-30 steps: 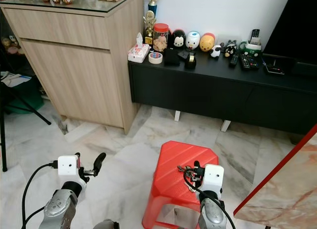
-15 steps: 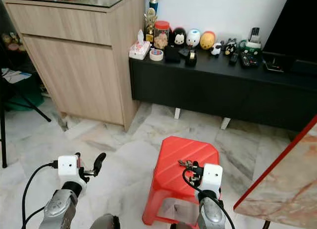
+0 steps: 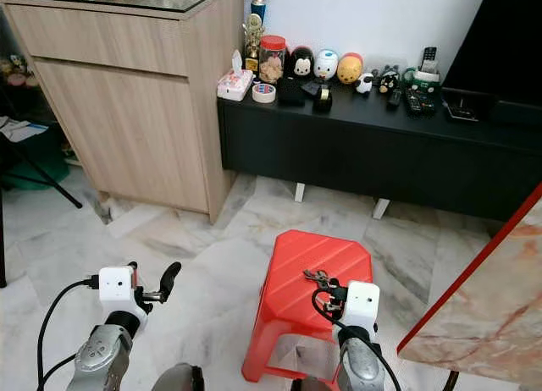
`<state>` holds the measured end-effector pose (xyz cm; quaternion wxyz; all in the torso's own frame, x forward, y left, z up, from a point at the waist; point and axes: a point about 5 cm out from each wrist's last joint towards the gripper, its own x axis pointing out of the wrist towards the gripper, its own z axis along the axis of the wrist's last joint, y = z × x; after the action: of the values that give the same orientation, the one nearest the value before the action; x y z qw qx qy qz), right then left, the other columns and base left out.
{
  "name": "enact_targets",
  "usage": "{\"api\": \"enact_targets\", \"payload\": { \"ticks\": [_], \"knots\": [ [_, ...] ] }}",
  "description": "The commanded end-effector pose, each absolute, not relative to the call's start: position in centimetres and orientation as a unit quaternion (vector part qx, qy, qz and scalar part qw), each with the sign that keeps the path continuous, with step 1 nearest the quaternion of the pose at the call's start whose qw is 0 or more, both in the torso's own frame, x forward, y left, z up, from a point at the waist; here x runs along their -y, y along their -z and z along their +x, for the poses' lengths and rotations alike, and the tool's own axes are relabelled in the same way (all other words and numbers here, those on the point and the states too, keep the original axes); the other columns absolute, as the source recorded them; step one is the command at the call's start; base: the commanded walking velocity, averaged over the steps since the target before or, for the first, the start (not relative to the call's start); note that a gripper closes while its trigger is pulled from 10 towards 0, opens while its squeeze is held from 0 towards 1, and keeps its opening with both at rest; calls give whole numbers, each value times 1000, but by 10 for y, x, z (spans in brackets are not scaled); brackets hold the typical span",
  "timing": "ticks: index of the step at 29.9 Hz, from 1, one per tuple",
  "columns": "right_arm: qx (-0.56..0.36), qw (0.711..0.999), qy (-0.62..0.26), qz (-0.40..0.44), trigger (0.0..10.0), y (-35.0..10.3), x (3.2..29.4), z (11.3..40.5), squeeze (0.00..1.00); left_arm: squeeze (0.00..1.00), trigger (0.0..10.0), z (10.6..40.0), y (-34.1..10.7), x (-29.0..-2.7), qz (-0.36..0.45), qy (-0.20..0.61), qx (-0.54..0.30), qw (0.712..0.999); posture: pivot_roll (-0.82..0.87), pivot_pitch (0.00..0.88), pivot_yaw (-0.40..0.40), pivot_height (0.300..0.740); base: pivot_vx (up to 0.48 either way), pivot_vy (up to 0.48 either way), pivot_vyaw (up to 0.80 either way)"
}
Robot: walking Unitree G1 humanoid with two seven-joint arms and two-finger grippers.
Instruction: Hang keys on a hook
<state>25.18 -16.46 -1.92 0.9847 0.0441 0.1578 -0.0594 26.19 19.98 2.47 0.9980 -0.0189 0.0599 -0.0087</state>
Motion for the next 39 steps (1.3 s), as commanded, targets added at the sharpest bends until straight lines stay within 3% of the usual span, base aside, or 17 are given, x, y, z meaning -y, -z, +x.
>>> {"api": "enact_targets", "payload": {
  "ticks": [1, 14, 39],
  "knots": [
    [-153, 985, 65, 48, 10000, 18, 168, 251, 0, 0, 10000, 261, -23, -198, -18, 14, -66, 998, -6, 19, -72, 610, 0, 0, 0],
    [-155, 984, 64, 53, 10000, 19, 166, 252, 0, 0, 10000, 261, -23, -198, -18, 16, -69, 997, -4, 18, -72, 610, 0, 0, 0],
    [-147, 988, 24, 41, 10000, 16, 156, 253, 0, 0, 10000, 262, -23, -197, -19, 14, -68, 997, -7, 17, -75, 610, 288, 0, 69]
  ]
}}
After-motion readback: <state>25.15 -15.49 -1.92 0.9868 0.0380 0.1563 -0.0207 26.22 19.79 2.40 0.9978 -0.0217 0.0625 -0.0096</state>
